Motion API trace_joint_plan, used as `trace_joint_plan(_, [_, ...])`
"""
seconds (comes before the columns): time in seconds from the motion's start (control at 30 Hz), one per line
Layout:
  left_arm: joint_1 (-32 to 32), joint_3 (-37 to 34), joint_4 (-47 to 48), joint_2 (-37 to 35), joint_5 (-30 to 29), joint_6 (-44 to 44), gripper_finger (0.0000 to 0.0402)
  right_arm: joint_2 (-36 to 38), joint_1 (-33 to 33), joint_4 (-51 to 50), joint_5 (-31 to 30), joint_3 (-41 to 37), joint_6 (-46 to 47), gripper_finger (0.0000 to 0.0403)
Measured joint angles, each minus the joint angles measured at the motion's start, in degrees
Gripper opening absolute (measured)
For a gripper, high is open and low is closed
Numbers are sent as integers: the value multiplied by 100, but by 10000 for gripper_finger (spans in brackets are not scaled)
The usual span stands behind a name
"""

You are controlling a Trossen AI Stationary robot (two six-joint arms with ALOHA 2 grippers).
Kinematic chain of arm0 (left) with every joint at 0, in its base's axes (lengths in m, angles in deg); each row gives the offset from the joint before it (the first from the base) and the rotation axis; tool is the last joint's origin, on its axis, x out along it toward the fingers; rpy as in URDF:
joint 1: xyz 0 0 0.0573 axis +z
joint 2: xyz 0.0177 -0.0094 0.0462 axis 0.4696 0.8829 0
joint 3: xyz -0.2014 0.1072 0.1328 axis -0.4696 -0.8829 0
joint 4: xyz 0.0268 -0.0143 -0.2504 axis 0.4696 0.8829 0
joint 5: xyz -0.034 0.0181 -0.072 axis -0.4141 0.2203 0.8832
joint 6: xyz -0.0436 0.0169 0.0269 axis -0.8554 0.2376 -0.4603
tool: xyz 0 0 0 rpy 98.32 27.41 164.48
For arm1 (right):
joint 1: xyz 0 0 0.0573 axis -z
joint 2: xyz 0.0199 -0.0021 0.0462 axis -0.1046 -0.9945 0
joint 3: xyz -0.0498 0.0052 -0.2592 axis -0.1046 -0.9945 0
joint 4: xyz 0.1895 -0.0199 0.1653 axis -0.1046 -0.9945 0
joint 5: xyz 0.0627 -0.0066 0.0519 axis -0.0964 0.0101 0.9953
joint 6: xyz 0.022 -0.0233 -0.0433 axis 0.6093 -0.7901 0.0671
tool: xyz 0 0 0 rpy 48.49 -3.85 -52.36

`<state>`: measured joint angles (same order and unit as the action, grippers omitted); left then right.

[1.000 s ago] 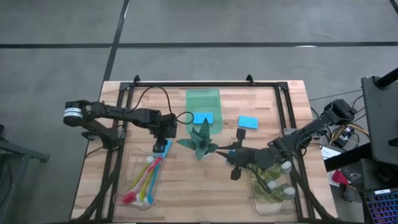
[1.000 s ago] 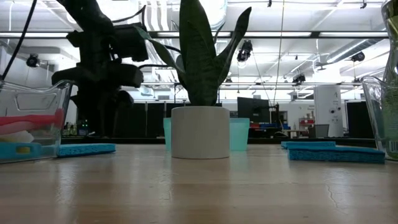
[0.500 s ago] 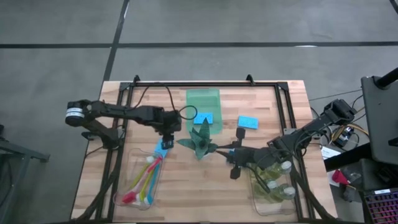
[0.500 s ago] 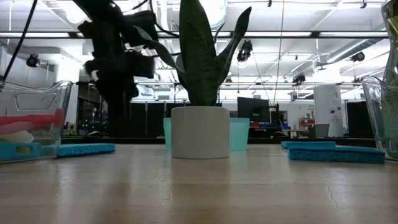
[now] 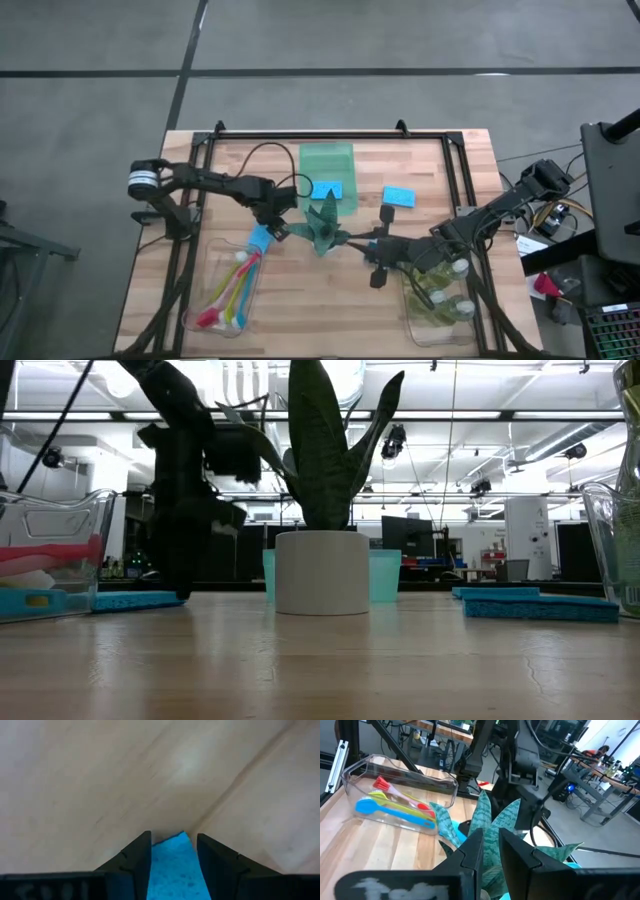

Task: Pick & Place Kitchen Sink Supplies
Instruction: Put the blue sponge into the green transparent bin

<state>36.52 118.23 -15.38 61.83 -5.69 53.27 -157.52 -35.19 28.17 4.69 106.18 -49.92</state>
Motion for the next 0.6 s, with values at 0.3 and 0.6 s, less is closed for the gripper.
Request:
trace_joint_plan(0.3, [-22, 103, 130, 389, -72, 216, 121, 0, 0, -3, 0, 0, -6, 56])
trace_joint_plan(0.6, [-33, 448, 304, 284, -37, 751, 10, 0, 13, -9, 0, 0, -53, 56])
